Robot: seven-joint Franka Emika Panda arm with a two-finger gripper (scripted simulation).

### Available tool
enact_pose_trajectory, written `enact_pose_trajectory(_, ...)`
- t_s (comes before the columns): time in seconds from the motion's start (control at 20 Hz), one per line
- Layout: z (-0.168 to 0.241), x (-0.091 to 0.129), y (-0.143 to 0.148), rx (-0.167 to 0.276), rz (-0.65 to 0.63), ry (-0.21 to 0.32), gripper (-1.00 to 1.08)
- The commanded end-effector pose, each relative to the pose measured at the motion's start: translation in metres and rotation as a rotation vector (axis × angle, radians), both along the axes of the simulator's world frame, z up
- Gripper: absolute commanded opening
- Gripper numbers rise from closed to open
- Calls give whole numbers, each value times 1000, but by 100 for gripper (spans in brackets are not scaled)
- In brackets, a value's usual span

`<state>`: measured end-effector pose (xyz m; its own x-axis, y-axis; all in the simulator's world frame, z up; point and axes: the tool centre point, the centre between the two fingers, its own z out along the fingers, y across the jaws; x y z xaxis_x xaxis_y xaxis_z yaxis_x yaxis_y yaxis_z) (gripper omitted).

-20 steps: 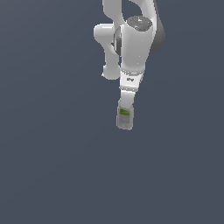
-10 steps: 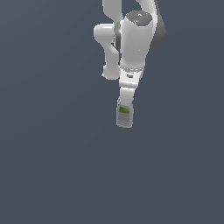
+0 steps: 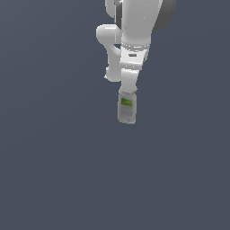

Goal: Pick up the object and move it to a goal position.

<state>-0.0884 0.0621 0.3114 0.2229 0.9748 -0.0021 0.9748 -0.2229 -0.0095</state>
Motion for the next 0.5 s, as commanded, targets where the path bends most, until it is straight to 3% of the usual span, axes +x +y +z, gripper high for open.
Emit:
enact_pose_trajectory(0.0,30,-1,-3,1,0,-12,-100)
enact_pose_trajectory(0.45,123,-12,-17,1,0,-11,-100)
